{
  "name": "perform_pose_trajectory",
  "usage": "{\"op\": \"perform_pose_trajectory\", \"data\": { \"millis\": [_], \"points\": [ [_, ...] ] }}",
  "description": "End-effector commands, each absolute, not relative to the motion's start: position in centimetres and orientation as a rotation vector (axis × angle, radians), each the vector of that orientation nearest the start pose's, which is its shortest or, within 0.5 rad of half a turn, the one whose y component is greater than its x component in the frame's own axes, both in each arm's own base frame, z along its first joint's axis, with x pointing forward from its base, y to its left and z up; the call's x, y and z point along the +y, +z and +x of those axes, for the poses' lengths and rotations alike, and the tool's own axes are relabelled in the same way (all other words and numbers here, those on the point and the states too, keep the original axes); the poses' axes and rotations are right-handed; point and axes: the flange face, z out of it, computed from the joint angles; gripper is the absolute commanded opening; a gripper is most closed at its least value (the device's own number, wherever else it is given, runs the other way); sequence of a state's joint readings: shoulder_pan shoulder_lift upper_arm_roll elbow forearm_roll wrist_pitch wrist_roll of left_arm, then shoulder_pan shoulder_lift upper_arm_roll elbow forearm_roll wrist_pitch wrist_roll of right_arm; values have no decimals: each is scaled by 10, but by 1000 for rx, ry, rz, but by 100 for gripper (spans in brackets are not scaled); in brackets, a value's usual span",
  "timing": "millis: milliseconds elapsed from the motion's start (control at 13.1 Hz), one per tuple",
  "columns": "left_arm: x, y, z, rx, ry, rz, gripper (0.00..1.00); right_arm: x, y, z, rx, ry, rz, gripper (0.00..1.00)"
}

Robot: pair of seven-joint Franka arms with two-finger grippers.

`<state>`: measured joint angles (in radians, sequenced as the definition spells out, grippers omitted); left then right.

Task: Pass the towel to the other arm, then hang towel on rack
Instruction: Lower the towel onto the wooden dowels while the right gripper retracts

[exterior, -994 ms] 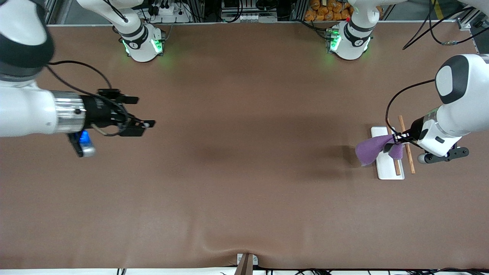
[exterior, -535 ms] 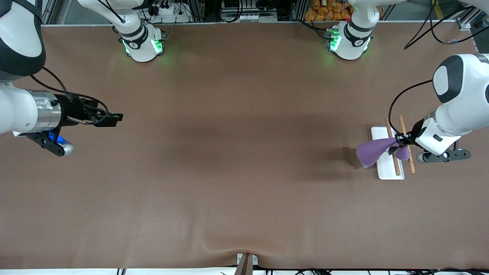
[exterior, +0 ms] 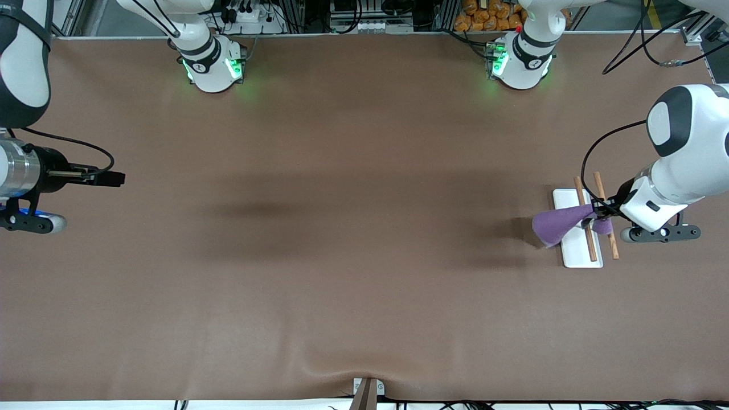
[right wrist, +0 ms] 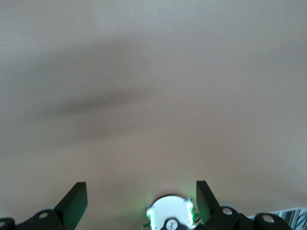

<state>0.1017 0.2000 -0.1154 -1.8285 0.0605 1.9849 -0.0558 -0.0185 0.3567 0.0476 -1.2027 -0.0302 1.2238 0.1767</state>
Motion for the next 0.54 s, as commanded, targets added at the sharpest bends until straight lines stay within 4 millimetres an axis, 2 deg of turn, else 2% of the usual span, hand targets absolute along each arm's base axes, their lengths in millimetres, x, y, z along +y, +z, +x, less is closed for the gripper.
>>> {"op": "perform_pose_trajectory", "data": {
  "millis": [0, 229, 459],
  "points": [
    [3, 419, 609, 23, 47, -3085, 0, -14, 558, 584, 132, 413, -3170, 100],
    [35, 414, 609, 107, 63, -3089, 0, -33, 555, 563, 82, 289, -3168, 100],
    [66, 401, 608, 151, 99, -3106, 0, -33, 559, 544, 61, 249, -3172, 100]
  ]
}}
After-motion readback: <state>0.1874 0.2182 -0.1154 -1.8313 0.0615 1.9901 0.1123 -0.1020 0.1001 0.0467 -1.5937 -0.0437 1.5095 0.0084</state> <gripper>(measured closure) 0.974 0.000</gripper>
